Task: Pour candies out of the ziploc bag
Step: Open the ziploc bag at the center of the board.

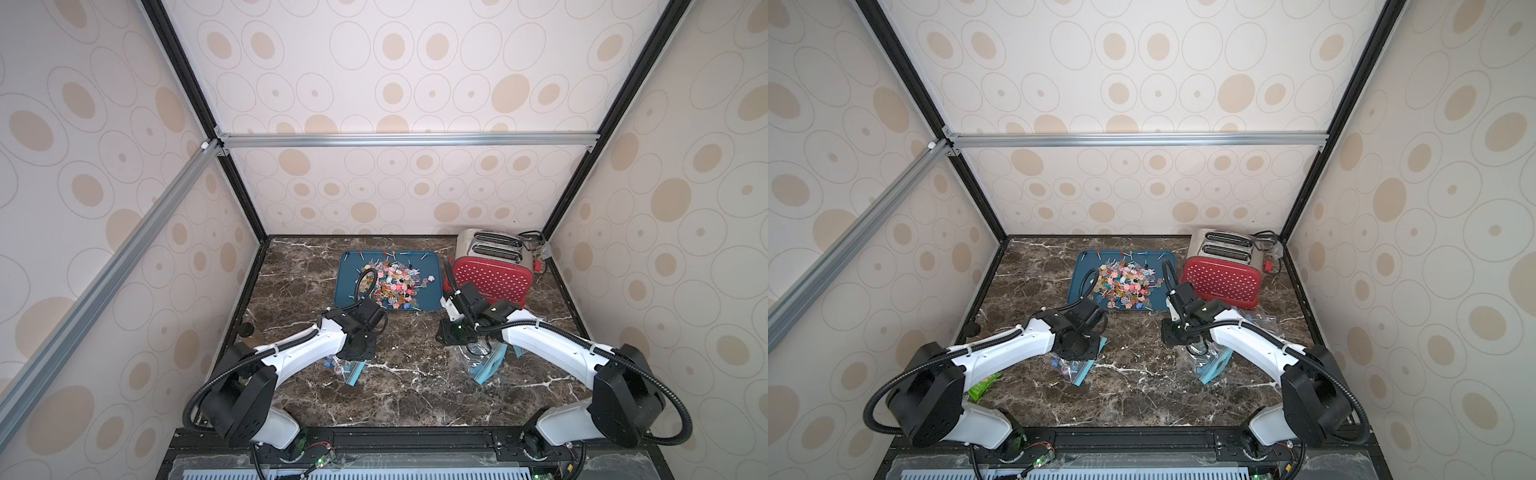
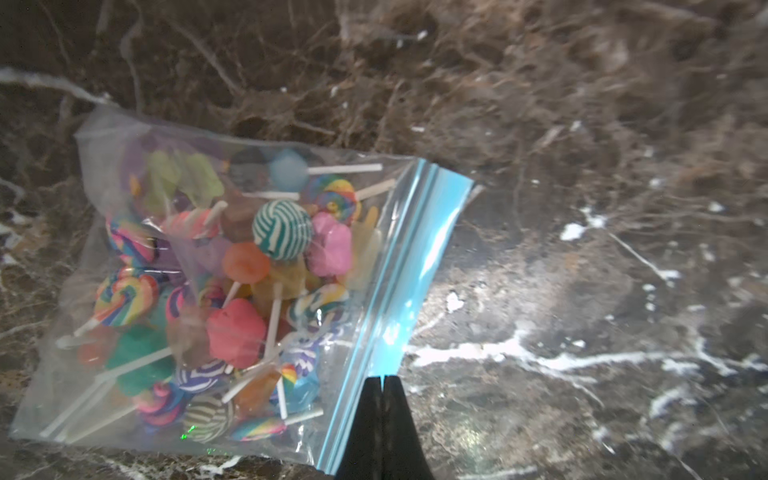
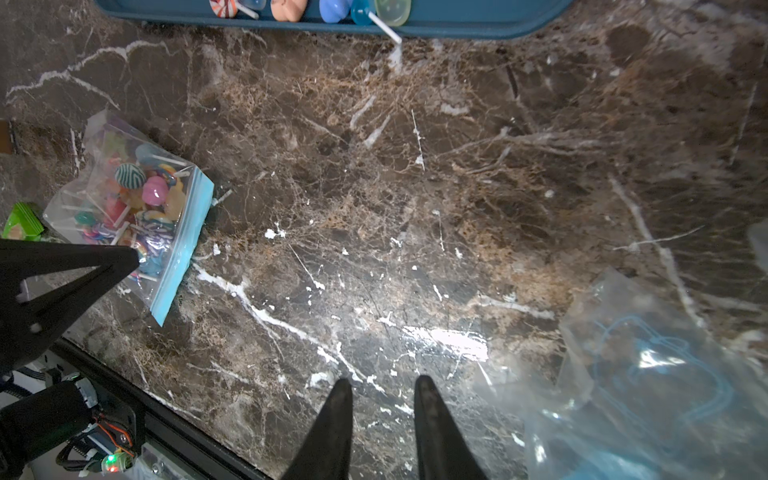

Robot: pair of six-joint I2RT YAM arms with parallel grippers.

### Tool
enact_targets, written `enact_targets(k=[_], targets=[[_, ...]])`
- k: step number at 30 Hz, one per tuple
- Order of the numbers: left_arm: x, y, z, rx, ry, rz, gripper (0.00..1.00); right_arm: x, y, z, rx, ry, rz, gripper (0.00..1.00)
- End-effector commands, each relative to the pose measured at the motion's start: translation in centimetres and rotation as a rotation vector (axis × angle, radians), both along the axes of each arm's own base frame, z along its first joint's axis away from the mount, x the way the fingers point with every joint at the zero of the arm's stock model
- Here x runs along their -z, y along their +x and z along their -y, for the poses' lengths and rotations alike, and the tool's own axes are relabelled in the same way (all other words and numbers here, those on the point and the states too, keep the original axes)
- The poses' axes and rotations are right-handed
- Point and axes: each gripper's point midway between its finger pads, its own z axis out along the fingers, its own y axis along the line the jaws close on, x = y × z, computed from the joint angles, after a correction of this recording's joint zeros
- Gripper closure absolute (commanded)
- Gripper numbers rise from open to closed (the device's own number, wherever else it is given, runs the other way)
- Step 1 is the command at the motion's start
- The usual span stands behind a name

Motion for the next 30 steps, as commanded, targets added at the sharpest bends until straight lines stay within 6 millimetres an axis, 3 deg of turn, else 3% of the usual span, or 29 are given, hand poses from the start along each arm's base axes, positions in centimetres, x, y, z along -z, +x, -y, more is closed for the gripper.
enact_targets(k=[1,4,8,20,30], targets=[[-0.4,-1.1,0.2,0.097,-0.008,-0.024,0.92,0.1,-0.6,0.6,0.001,-0.016,-0.010,0.70],[0.3,-1.6,-0.1,0.108,0.006,-0.047,0.85,0.1,-0.6,0.7,0.004,-0.018,-0.011,0.70],[1.0,-1.4,-0.1,0.113,0.046,-0.071,0.65,0.0,-0.6,0.6,0.003,-0.015,-0.012,0.70],[3.5,-1.3,-1.1,0.098,0.140,-0.128,0.63,0.2,-0.7,0.8,0.000,-0.019,-0.012,0.69],[4.2,-1.7,-1.2,0.105,0.152,-0.151,0.59,0.3,-0.5,0.6,-0.002,-0.018,-0.009,0.69]])
